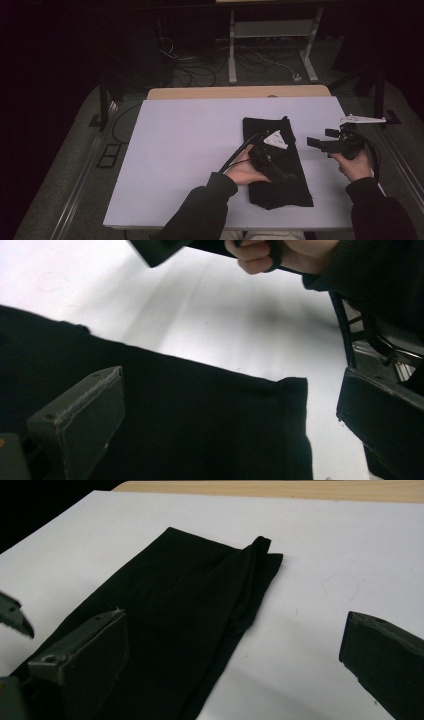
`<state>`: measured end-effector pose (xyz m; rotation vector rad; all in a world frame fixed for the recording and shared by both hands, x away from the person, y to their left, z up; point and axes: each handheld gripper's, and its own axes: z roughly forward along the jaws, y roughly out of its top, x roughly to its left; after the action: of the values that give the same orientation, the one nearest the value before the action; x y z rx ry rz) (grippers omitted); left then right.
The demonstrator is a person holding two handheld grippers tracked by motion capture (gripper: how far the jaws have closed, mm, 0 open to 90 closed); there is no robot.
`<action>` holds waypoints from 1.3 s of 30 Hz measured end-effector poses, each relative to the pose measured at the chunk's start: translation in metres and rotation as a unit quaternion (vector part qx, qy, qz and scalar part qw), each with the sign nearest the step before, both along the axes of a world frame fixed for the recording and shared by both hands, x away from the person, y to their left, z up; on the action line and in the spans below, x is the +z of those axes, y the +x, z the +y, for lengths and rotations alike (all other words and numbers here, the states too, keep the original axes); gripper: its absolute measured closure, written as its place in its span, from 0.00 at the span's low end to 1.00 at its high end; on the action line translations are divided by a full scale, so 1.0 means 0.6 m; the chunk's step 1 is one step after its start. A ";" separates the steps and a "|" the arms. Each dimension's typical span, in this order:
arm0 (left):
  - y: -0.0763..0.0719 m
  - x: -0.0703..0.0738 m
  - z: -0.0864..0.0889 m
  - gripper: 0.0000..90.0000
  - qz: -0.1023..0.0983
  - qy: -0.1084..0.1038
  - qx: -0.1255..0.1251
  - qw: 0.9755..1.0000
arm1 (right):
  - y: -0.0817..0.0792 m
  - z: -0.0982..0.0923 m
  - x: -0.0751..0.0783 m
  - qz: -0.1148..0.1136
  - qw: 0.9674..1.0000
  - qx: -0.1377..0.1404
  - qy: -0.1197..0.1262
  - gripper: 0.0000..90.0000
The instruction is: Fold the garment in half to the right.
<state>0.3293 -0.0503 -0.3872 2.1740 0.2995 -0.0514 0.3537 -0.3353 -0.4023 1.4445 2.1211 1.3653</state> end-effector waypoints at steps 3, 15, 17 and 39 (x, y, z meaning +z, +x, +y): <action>0.003 -0.001 0.009 0.00 -0.002 0.000 0.006 1.000 | -0.004 0.003 0.003 -0.002 1.000 0.003 -0.001 0.00; 0.013 -0.003 0.047 0.00 -0.006 0.002 0.035 0.999 | -0.022 0.008 0.003 -0.005 1.000 0.013 -0.006 0.00; 0.014 -0.003 0.054 0.00 -0.007 -0.003 0.040 0.999 | -0.025 0.008 0.003 -0.006 1.000 0.014 -0.008 0.00; 0.018 -0.002 0.139 0.00 -0.016 -0.010 0.088 0.996 | -0.068 0.009 0.000 -0.007 1.000 0.028 -0.011 0.00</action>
<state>0.3402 0.0330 -0.3883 2.1185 0.4702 0.0789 0.3128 -0.3296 -0.4026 1.3718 2.1774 1.3622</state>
